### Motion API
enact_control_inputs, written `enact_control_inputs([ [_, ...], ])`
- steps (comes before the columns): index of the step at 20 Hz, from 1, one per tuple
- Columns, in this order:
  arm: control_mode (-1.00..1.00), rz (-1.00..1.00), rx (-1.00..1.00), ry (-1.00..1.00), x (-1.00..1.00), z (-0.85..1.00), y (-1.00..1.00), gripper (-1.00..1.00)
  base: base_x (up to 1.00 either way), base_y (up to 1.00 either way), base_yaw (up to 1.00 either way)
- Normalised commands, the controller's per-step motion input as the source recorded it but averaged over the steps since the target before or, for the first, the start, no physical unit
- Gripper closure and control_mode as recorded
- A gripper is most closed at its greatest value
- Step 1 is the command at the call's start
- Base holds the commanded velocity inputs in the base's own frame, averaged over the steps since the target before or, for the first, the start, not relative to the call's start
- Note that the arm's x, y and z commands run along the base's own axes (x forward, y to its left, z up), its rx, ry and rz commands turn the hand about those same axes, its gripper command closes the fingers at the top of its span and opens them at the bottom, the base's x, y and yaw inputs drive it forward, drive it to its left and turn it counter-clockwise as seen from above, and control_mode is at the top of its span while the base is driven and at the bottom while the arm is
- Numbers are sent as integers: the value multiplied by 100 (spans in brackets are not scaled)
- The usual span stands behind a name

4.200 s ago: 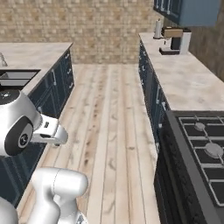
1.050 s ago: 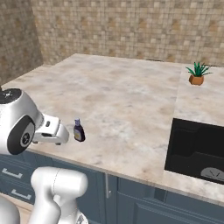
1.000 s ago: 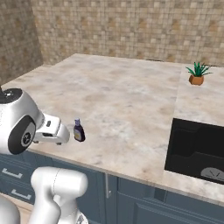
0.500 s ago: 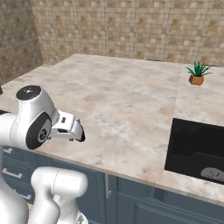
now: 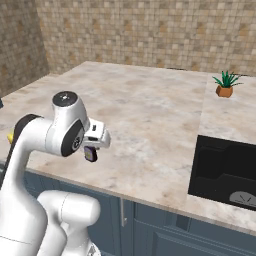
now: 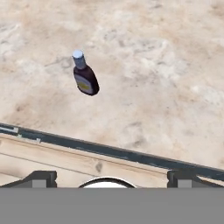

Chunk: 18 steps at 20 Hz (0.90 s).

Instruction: Place the condiment bottle and mustard from the counter to the top shelf of the fridge. If the existing items in the fridge are on the top shelf, move them to other shelves.

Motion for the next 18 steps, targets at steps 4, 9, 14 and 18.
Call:
enact_control_inputs([
  [4, -100, 8, 7, 0, 67, -3, -12, -100, 0, 0, 0],
  [9, -100, 7, 9, -1, 74, -19, -7, -100, 0, 0, 0],
  [14, -100, 22, 16, -9, 49, -29, -8, -100, 0, 0, 0],
  [18, -100, 23, 19, -8, 33, -30, -5, -100, 0, 0, 0],
])
